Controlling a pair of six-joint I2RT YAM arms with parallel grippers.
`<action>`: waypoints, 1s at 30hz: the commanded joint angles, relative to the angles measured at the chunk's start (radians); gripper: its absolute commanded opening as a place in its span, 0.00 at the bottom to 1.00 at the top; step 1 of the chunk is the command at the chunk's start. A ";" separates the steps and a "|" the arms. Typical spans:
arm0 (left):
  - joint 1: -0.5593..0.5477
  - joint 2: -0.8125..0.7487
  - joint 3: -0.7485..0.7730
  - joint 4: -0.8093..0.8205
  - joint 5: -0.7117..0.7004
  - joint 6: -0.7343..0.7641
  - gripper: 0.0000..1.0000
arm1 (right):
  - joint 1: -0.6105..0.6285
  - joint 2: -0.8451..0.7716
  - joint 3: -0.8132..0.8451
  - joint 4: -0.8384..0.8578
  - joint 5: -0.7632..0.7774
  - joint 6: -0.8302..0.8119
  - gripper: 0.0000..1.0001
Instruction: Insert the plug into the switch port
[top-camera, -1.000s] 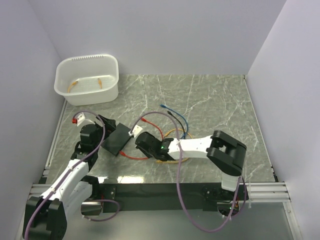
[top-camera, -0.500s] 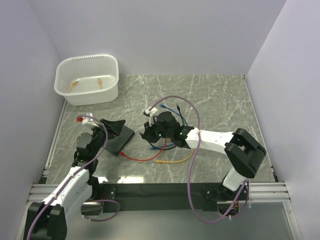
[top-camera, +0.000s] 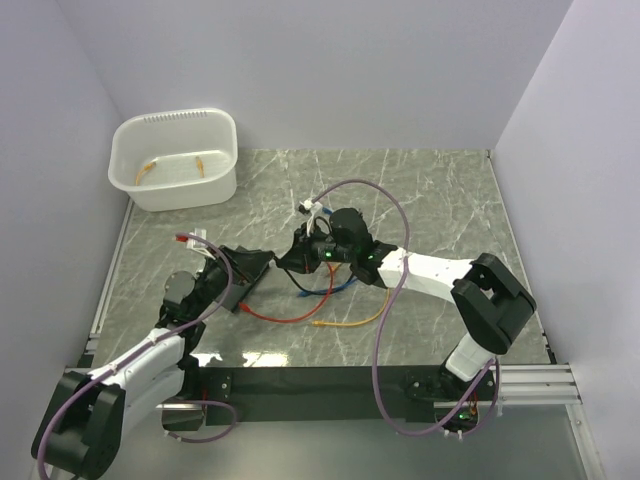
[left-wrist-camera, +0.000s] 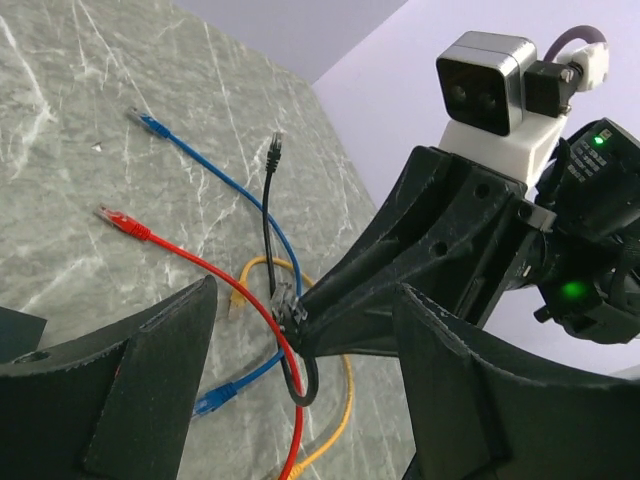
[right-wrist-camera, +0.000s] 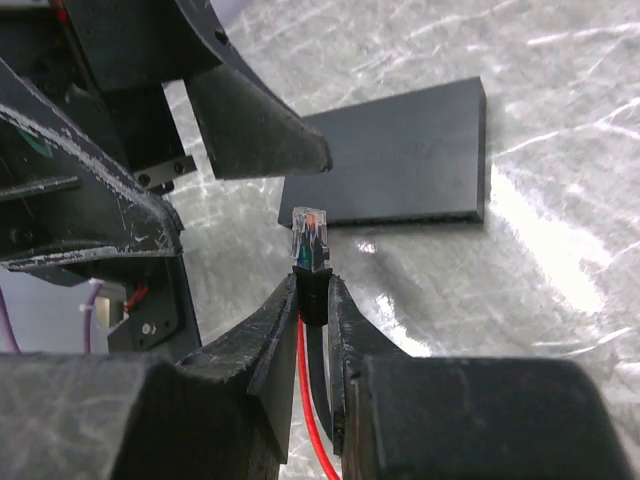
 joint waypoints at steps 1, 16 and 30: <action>-0.016 -0.002 0.011 0.084 -0.023 -0.001 0.77 | -0.011 -0.043 0.005 0.089 -0.052 0.034 0.00; -0.039 0.080 0.034 0.110 -0.019 0.007 0.53 | -0.011 -0.022 0.016 0.121 -0.076 0.049 0.00; -0.040 0.100 0.049 0.108 0.001 0.030 0.07 | -0.013 -0.014 0.005 0.146 -0.096 0.055 0.00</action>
